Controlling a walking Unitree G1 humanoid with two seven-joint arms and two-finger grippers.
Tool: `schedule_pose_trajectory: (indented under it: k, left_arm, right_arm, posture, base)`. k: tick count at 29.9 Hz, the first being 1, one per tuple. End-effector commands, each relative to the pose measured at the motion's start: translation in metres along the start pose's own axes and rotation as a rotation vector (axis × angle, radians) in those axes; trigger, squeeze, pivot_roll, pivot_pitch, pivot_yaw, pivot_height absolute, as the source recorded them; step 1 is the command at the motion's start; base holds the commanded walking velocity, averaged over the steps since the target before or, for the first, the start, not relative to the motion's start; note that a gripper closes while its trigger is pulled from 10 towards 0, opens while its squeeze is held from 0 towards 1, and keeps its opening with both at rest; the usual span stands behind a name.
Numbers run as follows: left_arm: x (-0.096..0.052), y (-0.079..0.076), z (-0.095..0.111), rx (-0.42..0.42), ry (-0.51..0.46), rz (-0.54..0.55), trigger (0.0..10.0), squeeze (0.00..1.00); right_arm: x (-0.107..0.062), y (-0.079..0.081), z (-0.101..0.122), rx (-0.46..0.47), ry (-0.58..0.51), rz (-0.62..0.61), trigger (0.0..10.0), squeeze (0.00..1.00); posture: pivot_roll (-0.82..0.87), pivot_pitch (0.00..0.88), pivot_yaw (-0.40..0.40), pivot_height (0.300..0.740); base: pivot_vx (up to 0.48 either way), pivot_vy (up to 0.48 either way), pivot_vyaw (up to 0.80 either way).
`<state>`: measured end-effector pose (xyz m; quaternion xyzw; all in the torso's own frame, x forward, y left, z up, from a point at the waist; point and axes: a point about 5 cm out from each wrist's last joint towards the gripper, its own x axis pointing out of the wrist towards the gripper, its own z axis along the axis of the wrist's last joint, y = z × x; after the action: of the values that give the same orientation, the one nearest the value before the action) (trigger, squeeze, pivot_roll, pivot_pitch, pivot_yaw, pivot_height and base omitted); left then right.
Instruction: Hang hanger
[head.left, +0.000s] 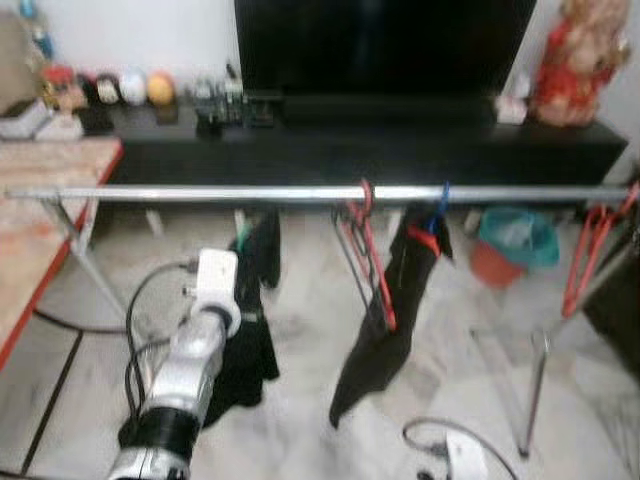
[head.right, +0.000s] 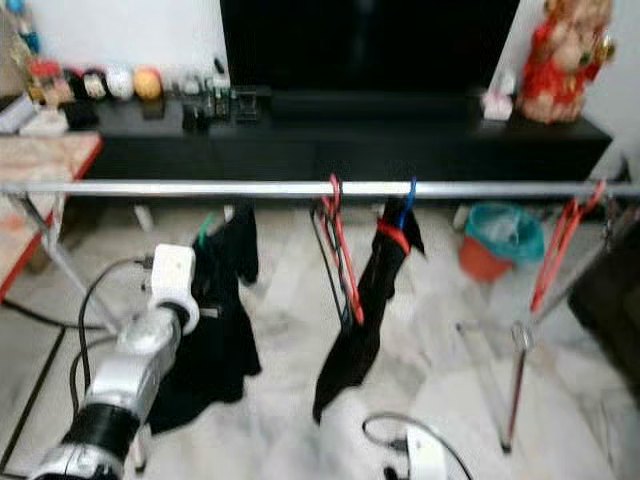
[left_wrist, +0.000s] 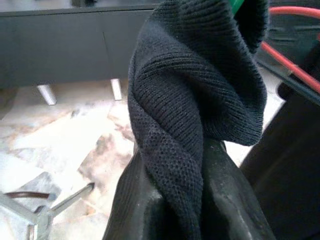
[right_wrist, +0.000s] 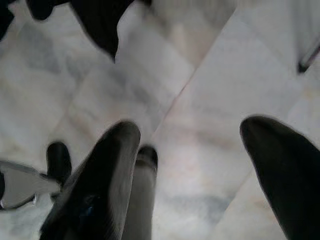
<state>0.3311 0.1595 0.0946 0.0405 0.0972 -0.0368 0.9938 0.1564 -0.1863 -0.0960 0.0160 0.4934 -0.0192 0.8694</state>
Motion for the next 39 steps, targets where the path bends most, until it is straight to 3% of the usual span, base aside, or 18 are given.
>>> schedule_pose_trajectory:
  k: [1, 39]
  left_arm:
    - [0.001, 0.007, 0.011, 0.007, -0.042, 0.019, 10.0, 0.00]
    - [-0.010, -0.026, 0.008, -0.007, -0.021, -0.309, 10.0, 0.00]
  right_arm:
    - [0.001, 0.006, 0.003, 0.007, -0.008, 0.018, 10.0, 0.00]
    - [0.001, 0.006, 0.004, 0.014, -0.011, 0.026, 10.0, 0.00]
  posture:
    - [0.03, 0.000, -0.044, 0.728]
    - [0.03, 0.000, -0.039, 0.728]
  base:
    - [0.266, 0.000, 0.00]
    - [0.214, 0.000, 0.00]
